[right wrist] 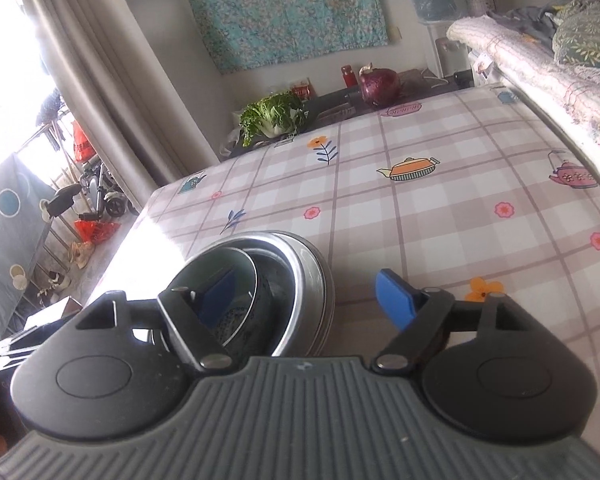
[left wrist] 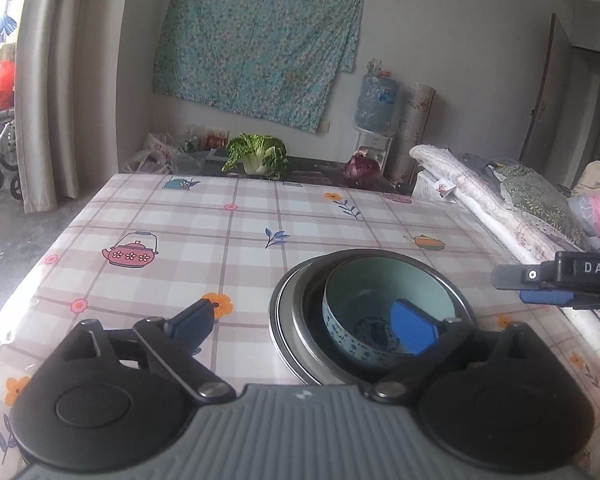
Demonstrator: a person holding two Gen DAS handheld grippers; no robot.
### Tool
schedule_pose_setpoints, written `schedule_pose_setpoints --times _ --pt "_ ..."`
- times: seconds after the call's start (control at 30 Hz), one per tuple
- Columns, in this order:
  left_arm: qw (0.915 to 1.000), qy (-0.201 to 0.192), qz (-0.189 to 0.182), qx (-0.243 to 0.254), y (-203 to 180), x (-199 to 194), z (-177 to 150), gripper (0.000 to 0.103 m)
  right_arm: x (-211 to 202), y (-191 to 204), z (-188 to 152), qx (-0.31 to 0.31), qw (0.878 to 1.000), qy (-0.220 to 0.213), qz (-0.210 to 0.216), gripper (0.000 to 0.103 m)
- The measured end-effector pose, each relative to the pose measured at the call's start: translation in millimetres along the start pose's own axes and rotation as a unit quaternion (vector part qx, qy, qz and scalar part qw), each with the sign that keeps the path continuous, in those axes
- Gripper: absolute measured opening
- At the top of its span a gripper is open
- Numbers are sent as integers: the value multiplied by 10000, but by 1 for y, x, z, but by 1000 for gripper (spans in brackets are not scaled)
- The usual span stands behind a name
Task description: Organize plates and bowls
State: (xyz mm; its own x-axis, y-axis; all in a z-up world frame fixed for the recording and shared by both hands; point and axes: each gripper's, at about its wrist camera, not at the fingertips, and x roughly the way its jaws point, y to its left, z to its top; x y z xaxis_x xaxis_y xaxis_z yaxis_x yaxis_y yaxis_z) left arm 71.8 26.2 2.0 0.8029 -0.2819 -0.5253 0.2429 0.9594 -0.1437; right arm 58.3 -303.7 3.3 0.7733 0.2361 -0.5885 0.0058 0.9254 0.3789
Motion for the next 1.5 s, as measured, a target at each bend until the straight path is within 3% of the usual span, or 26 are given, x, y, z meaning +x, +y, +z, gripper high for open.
schedule_pose_setpoints --times 0.1,0.27,0.47,0.63,0.77,0.9,1.07,1.27,1.5 --pt "9997 -216 -68 127 -2 -9 -12 103 -8 2 -10 -197 9998 50 -39 84" --pt "9985 -210 458 197 8 0 -33 103 -13 3 -27 -301 9993 214 -40 85" --pt "9914 -527 1156 312 12 -4 -47 103 -17 4 -40 -237 9993 277 -30 85" --pt "9939 -370 1033 60 1 -18 -59 103 -26 9 -44 -354 9991 174 -161 85" --pt "9978 30 639 -161 -14 -29 -67 103 -35 13 -50 -485 9983 105 -320 86" --pt "9989 262 328 -206 -26 -34 -62 103 -40 14 -59 -554 9974 151 -432 88" --pt "9961 229 848 -34 -39 -38 -42 103 -47 19 -66 -591 9969 167 -495 93" --pt "9928 100 1184 175 -44 -42 -20 103 -54 34 -68 -674 9965 119 -473 98" --pt "9854 347 1615 420 -45 -29 -8 103 -60 43 -64 -734 9954 51 -621 102"
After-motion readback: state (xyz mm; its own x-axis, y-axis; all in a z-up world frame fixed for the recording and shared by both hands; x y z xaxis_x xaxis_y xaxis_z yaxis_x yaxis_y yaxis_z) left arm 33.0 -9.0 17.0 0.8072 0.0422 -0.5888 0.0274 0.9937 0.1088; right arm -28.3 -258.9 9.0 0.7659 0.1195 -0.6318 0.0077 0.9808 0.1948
